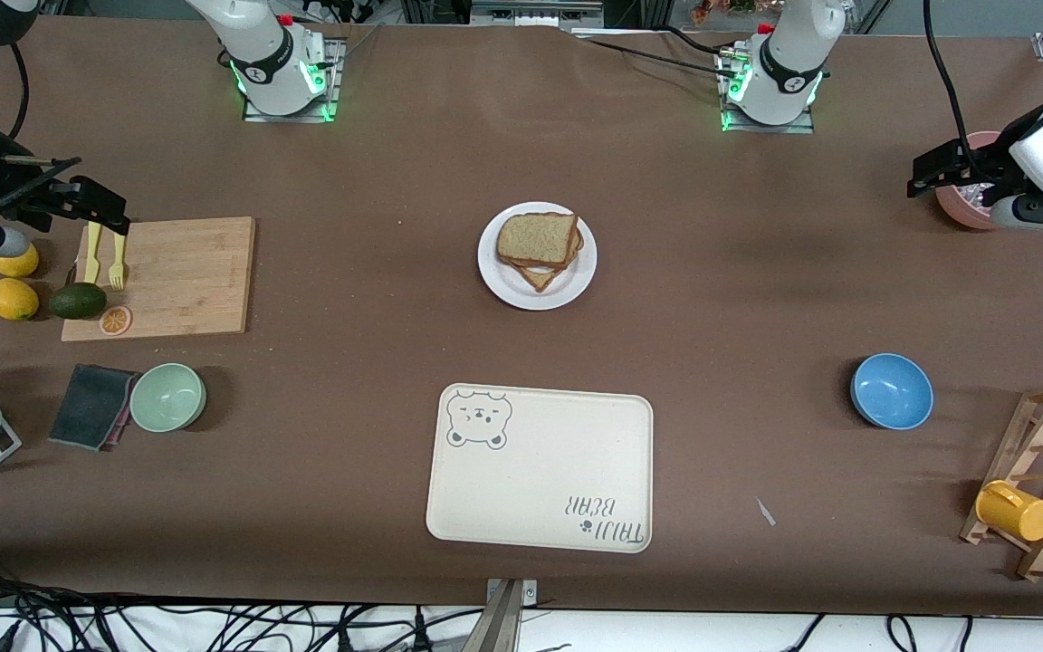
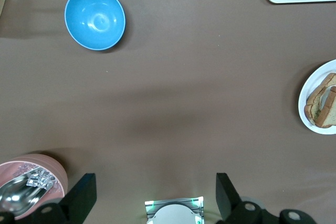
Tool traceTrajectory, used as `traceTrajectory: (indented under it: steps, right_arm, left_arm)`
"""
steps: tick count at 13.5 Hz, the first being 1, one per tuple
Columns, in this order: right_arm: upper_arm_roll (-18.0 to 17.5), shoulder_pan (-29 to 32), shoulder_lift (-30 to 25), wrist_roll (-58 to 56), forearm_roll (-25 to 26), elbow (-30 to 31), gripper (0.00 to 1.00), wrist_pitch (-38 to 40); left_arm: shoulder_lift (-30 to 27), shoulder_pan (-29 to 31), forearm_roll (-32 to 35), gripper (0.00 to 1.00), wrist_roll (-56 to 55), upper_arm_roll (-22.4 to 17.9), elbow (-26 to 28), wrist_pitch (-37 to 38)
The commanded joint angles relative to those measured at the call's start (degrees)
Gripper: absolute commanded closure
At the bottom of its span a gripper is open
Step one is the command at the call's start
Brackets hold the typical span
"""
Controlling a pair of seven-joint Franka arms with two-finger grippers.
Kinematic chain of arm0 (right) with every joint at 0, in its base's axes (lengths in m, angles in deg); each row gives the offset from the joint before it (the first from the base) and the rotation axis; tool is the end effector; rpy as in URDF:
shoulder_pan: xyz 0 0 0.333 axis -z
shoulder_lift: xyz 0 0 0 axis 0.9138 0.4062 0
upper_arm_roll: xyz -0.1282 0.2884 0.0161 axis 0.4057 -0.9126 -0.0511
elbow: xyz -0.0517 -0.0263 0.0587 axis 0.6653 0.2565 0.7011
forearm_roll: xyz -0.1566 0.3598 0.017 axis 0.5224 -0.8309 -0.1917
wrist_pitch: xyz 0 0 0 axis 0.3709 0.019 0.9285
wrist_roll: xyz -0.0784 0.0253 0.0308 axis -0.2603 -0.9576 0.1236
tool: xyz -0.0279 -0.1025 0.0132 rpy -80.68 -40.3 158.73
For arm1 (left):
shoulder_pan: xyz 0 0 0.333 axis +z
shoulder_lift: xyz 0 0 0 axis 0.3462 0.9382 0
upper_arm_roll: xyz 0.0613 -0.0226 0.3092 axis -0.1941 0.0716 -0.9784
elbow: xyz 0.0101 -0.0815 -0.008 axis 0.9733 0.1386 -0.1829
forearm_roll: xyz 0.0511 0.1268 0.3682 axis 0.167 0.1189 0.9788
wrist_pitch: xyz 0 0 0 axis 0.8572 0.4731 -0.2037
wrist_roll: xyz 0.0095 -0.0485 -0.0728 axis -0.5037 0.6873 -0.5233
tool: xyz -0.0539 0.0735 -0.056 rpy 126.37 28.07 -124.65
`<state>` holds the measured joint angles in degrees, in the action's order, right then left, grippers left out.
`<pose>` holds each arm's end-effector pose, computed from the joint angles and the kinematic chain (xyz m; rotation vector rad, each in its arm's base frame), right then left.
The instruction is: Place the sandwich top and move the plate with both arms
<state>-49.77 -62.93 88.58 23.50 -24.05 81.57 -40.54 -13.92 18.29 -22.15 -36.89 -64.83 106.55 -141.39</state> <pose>0.5611 0.0170 0.5862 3.1141 -0.0365 -0.0936 0.5255 0.0033 0.5885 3.0815 -0.1381 -0.2984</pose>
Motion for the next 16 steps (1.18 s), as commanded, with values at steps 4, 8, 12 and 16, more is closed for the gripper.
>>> traceTrajectory:
  steps: [4, 8, 12, 16]
  right_arm:
    - [0.5, -0.1, 0.4, -1.2, 0.5, 0.6, 0.0, -0.6]
    - [0.0, -0.4, 0.5, -0.2, 0.0, 0.5, 0.0, -0.3]
    - [0.0, -0.3, 0.5, -0.1, 0.0, 0.5, 0.0, -0.3]
    - [0.0, -0.4, 0.5, -0.1, 0.0, 0.5, 0.0, -0.3]
  left_arm:
    - [0.3, 0.6, -1.5, 0.0, -0.1, 0.3, -1.2, 1.1]
    - [0.2, 0.5, -1.5, 0.0, -0.1, 0.3, -1.2, 1.1]
    - [0.3, 0.6, -1.5, 0.0, -0.1, 0.3, -1.2, 1.1]
    - [0.2, 0.6, -1.5, 0.0, -0.1, 0.3, -1.2, 1.1]
